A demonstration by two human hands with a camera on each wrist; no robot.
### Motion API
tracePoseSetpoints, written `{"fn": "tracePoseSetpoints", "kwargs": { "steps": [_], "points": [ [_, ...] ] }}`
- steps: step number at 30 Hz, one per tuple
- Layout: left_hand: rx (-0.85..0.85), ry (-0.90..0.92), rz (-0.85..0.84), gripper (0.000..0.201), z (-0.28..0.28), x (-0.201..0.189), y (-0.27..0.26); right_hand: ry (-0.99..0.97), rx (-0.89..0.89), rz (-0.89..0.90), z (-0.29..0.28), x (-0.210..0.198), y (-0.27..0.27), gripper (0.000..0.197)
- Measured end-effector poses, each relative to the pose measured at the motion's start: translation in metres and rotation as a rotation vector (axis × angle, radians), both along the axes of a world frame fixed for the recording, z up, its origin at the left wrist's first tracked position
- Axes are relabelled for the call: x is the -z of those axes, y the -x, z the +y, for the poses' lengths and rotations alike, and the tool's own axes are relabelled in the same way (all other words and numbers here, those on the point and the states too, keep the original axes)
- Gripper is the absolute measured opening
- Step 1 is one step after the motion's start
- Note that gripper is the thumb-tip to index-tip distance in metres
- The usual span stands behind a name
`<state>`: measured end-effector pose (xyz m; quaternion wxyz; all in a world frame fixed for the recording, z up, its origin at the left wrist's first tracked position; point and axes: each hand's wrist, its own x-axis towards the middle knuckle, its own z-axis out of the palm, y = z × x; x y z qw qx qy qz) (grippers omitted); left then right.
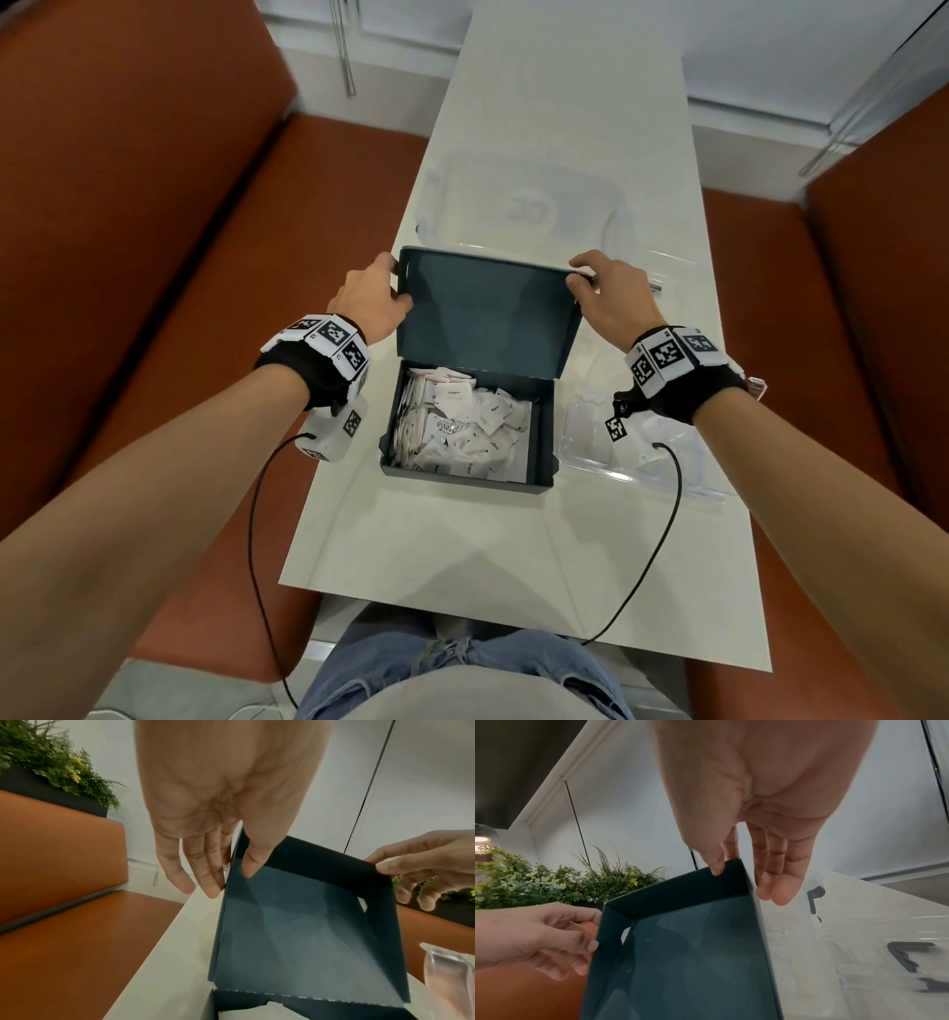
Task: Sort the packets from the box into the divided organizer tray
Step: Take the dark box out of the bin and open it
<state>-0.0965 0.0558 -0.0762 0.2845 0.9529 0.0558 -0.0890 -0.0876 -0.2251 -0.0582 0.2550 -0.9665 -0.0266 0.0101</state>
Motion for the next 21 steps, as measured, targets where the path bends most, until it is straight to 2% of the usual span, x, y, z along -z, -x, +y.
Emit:
{"fn": "tracePoseSetpoints", "kwargs": {
  "steps": [3,6,12,15,18,21],
  "points": [
    [-0.006,0.053,-0.011,0.039,0.000,0.001,0.000,-0.016,0.017,0.047,0.000,-0.001,0.002,0.038],
    [-0.015,0.066,-0.034,0.033,-0.002,0.003,-0.001,-0.029,0.028,0.048,0.000,0.003,0.002,0.036],
    [-0.042,0.144,-0.140,0.027,0.000,0.009,0.009,-0.072,0.051,-0.161,0.000,0.009,0.022,0.029],
    [-0.011,0.198,-0.129,0.037,0.001,0.009,0.012,-0.069,0.023,-0.169,-0.002,0.009,0.031,0.032],
    [0.013,0.207,-0.096,0.057,0.001,0.008,0.009,-0.041,0.047,-0.115,-0.004,0.005,0.027,0.037],
    [0.019,0.204,-0.084,0.061,-0.003,0.008,0.005,-0.020,0.053,-0.079,-0.003,0.001,0.022,0.039]
  ]
}}
